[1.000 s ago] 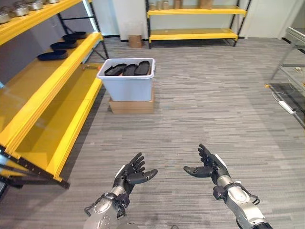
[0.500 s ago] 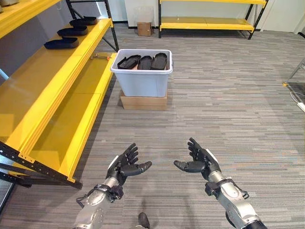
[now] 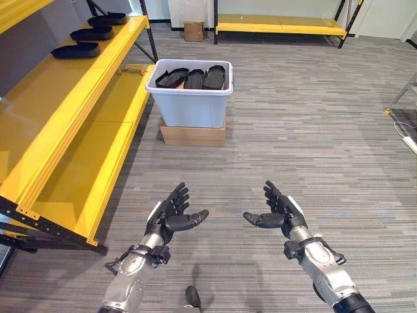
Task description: Move parts from the plastic box to the shelf.
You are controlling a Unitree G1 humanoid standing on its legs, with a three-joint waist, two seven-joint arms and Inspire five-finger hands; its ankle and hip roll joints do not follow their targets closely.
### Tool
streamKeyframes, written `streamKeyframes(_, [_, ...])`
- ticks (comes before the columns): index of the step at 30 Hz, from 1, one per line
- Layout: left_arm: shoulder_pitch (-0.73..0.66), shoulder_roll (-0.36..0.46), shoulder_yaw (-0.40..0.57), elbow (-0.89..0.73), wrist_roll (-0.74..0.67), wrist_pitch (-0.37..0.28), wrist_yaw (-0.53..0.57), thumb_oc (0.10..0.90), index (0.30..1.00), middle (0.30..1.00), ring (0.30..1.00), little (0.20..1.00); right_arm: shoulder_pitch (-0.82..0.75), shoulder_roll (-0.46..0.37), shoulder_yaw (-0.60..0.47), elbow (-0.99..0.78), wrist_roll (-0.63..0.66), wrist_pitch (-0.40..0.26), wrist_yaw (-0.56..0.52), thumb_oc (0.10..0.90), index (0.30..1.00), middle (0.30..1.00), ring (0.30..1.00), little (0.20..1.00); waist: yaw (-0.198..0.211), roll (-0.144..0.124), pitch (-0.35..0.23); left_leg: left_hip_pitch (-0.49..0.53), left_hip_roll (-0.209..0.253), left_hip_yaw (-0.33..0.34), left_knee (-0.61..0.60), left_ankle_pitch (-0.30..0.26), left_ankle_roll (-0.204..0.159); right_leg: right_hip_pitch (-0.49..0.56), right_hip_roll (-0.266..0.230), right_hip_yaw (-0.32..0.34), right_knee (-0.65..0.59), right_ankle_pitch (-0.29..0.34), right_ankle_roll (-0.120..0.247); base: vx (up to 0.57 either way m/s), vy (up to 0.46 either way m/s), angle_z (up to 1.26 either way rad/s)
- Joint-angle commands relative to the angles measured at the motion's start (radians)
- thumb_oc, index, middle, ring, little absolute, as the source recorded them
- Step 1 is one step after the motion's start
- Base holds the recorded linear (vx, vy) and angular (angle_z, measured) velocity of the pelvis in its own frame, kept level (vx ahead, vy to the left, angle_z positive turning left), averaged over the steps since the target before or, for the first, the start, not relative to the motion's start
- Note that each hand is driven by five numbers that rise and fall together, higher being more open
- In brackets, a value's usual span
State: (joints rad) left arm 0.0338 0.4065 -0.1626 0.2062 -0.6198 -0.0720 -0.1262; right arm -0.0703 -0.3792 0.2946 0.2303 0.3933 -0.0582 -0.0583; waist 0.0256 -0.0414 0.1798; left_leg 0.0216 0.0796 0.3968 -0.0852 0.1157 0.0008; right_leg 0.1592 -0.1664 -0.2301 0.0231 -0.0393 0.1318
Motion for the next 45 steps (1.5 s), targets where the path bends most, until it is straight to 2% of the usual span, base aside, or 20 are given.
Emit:
streamKeyframes(1, [-0.078,-0.004,0.018,-0.047,0.017,-0.106,-0.037,0.9,1.0,1.0,1.0,1.0,-0.074,0.0,-0.044,-0.058,-0.032,-0.116,-0.013,0.9,1.0,1.0,1.0,1.0,0.001,0.002,-0.101,-0.124,-0.005,-0.043,0.108,-0.071,0.009,0.056,0.017,-0.034,0.179,-0.125,0.015,0.0,0.0,0.0])
streamKeyframes(9, [-0.078,-0.004,0.018,-0.047,0.017,-0.106,-0.037,0.9,1.0,1.0,1.0,1.0,-0.074,0.0,-0.044,-0.058,-0.032,-0.116,-0.013,0.9,1.0,1.0,1.0,1.0,0.001,0.002,-0.101,-0.124,-0.005,-0.043,0.108,-0.071,0.009,0.056,0.017,-0.034,0.179,-0.125,0.015,0.03,0.072,-0.01])
streamKeyframes(10, [-0.092,-0.003,0.004,-0.061,0.009,-0.09,-0.015,0.9,1.0,1.0,1.0,1.0,-0.078,0.032,-0.045,-0.066,-0.03,-0.119,-0.034,0.9,1.0,1.0,1.0,1.0,-0.06,0.058,-0.06,0.047,-0.086,-0.074,0.01,-0.137,0.071,-0.254,0.072,-0.048,0.487,0.016,0.021,0.46,0.406,-0.07])
streamKeyframes(11, [-0.101,-0.009,-0.006,-0.068,0.009,-0.057,-0.012,0.9,1.0,1.0,1.0,1.0,-0.027,0.024,-0.095,-0.088,-0.008,-0.12,-0.003,0.9,1.0,1.0,1.0,1.0,-0.105,0.057,-0.021,0.149,-0.068,-0.153,-0.002,-0.223,0.051,-0.419,-0.03,0.053,0.258,0.13,0.04,0.52,0.364,-0.39])
streamKeyframes(13, [-0.092,-0.017,-0.028,-0.06,0.024,-0.067,-0.045,0.9,1.0,1.0,1.0,1.0,-0.019,0.027,-0.109,-0.088,-0.003,-0.114,-0.016,0.9,1.0,1.0,1.0,1.0,-0.109,0.047,-0.029,0.142,-0.057,-0.158,-0.002,-0.214,0.032,-0.342,-0.029,0.054,0.142,0.109,0.048,0.21,-0.157,-0.89])
streamKeyframes(15, [-0.095,-0.026,-0.046,-0.047,0.031,-0.069,-0.052,0.9,1.0,1.0,1.0,1.0,-0.022,0.037,-0.106,-0.068,-0.002,-0.118,-0.031,0.9,1.0,1.0,1.0,1.0,-0.106,0.041,-0.039,0.138,-0.056,-0.159,-0.002,-0.204,0.019,-0.283,-0.03,0.045,0.063,0.118,0.053,0.13,-0.046,0.94])
streamKeyframes(19, [-0.093,-0.031,-0.047,-0.05,0.022,-0.052,-0.051,0.9,1.0,1.0,1.0,1.0,-0.015,0.041,-0.1,-0.072,-0.012,-0.106,-0.034,0.9,1.0,1.0,1.0,1.0,-0.101,0.034,-0.067,0.133,-0.059,-0.145,-0.002,-0.202,0.009,-0.223,-0.028,0.02,-0.002,0.129,0.058,0.09,-0.018,0.59])
streamKeyframes(35, [-0.081,-0.022,-0.036,-0.064,0.021,-0.02,-0.067,0.9,1.0,1.0,1.0,1.0,0.012,0.05,-0.097,-0.104,-0.031,-0.091,-0.033,0.9,1.0,1.0,1.0,1.0,-0.111,0.021,-0.074,0.146,-0.068,-0.145,-0.002,-0.211,0.028,-0.254,-0.035,-0.002,0.064,0.154,0.067,0.02,-0.01,-0.03])
streamKeyframes(39, [-0.077,-0.022,-0.035,-0.061,0.026,-0.016,-0.077,0.9,1.0,1.0,1.0,1.0,0.013,0.044,-0.098,-0.106,-0.034,-0.094,-0.035,0.9,1.0,1.0,1.0,1.0,-0.112,0.022,-0.071,0.146,-0.064,-0.151,-0.002,-0.204,0.027,-0.25,-0.025,0.01,0.068,0.146,0.064,0.04,-0.03,0.04])
streamKeyframes(45, [-0.068,-0.024,-0.031,-0.065,0.024,-0.015,-0.07,0.9,1.0,1.0,1.0,1.0,0.008,0.044,-0.091,-0.11,-0.039,-0.088,-0.03,0.9,1.0,1.0,1.0,1.0,-0.107,0.023,-0.073,0.143,-0.05,-0.144,-0.002,-0.196,0.018,-0.226,-0.01,-0.007,0.05,0.117,0.056,0.04,-0.038,0.01])
